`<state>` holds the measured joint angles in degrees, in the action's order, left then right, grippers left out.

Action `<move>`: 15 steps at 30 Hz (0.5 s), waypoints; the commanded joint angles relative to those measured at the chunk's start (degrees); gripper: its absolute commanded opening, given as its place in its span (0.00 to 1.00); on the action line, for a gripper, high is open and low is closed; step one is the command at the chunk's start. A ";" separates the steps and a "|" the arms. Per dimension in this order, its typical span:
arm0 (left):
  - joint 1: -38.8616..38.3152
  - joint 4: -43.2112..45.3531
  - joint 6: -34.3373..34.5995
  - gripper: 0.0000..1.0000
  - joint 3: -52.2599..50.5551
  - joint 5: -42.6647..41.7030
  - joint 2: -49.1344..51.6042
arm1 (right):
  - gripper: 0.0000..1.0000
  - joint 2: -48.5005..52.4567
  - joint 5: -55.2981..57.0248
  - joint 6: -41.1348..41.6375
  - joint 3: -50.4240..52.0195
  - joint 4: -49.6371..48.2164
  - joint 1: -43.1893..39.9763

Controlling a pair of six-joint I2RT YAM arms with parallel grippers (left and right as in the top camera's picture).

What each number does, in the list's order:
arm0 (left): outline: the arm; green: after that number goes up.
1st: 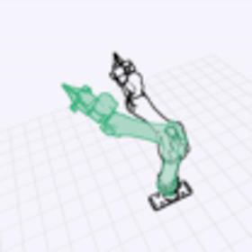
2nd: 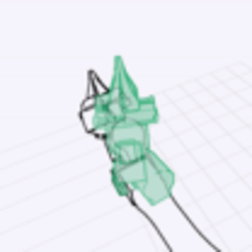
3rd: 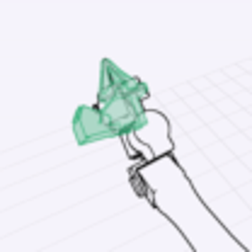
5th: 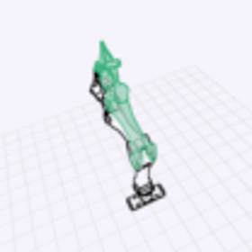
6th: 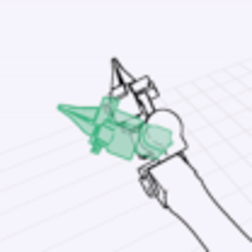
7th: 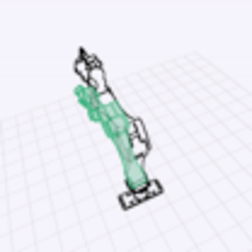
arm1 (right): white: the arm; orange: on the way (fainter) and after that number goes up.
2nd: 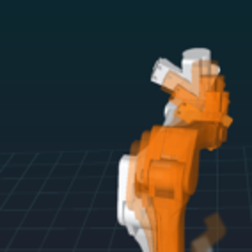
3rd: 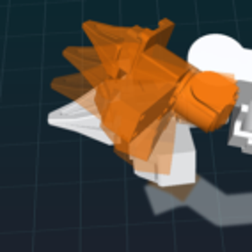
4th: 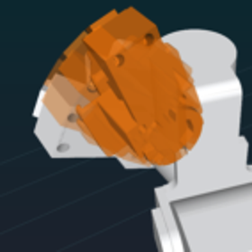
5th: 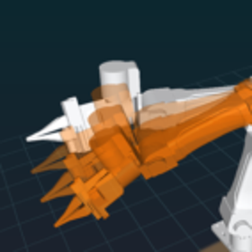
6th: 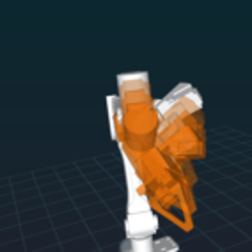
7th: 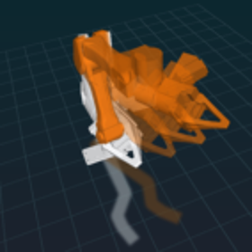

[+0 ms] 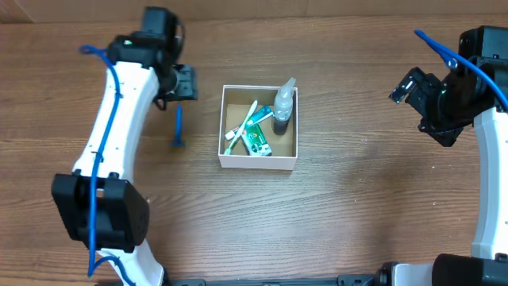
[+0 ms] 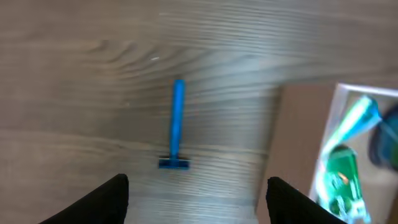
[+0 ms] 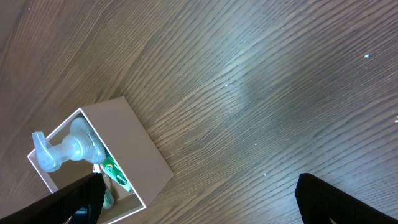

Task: Pack container
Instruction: 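Grasp the blue razor with the left gripper, then carry the blue razor into the box and release it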

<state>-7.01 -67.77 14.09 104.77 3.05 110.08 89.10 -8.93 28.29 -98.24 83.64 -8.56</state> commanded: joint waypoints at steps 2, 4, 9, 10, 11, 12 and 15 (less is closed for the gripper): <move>1.40 0.59 6.71 0.70 -1.44 0.11 7.85 | 1.00 -0.20 0.46 0.24 -0.39 0.57 -0.20; 1.46 1.90 3.37 0.67 -1.44 -0.22 12.24 | 1.00 -0.20 0.46 0.24 -0.39 0.72 -0.20; 1.84 1.75 -3.56 0.57 -1.44 -1.40 20.22 | 1.00 -0.20 0.48 0.24 -0.39 0.68 -0.20; 2.16 1.81 -4.50 0.56 -1.44 -1.38 21.44 | 1.00 -0.20 0.50 0.24 -0.39 0.59 -0.20; 2.34 1.97 -4.76 0.54 -1.44 -1.40 21.77 | 1.00 -0.20 0.50 0.24 -0.39 0.46 -0.20; 2.64 2.25 -5.14 0.53 -1.44 -1.40 22.05 | 1.00 -0.20 0.48 0.24 -0.39 0.28 -0.20; 3.10 3.02 -5.95 0.45 -1.44 -1.38 22.32 | 1.00 -0.20 0.48 0.24 -0.39 -0.44 -0.20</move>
<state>-4.89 -65.39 11.14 103.42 2.02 131.74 89.10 -8.93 28.32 -98.24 84.03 -8.56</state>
